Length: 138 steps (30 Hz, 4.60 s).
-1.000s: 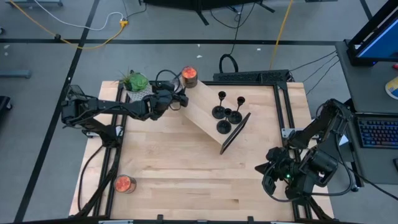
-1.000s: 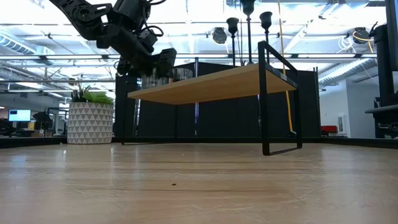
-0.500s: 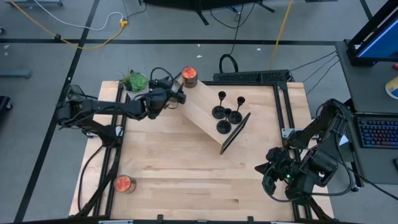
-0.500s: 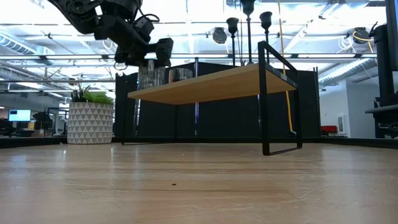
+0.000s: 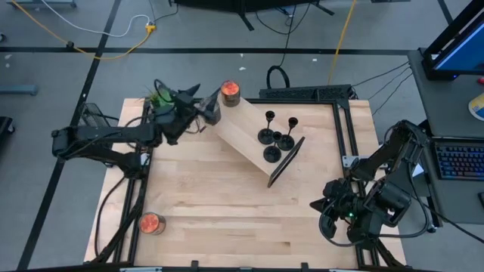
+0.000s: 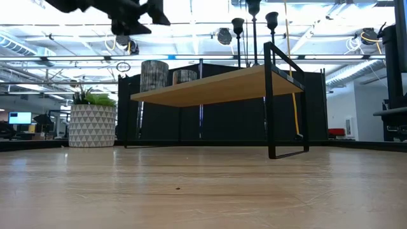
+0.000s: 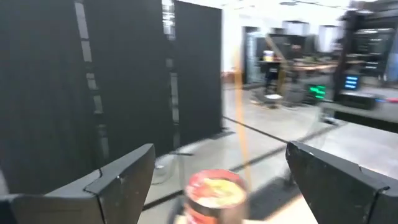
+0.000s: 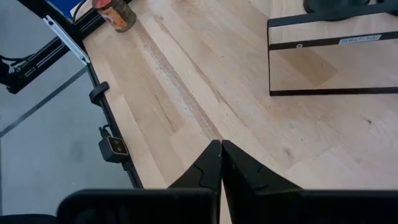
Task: Pick & Place candle stick holders
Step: Put the orange scented candle on the shelf
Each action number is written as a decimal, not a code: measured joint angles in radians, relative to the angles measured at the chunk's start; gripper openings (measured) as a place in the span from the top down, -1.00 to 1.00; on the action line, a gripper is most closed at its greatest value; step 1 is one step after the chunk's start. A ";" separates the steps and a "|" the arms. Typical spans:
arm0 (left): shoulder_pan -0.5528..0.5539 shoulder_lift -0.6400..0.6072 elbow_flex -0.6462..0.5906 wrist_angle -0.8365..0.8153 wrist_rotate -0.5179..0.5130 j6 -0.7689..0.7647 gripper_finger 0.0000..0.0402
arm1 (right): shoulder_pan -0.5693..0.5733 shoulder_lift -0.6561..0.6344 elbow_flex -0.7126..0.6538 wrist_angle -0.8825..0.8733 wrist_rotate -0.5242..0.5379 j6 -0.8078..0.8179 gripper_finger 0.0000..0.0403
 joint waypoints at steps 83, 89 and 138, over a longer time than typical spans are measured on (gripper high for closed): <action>-1.032 -0.120 0.158 -1.603 0.802 -1.965 -0.82 | -0.699 -0.769 -1.073 1.404 -0.745 -0.985 0.99; -1.032 -0.120 0.158 -1.592 0.809 -1.964 -0.82 | -0.712 -0.954 -1.166 1.400 -0.724 -0.969 0.99; -1.081 0.085 0.158 -1.782 0.971 -1.697 -0.82 | -0.712 -1.188 -1.394 1.492 -0.502 -0.938 0.99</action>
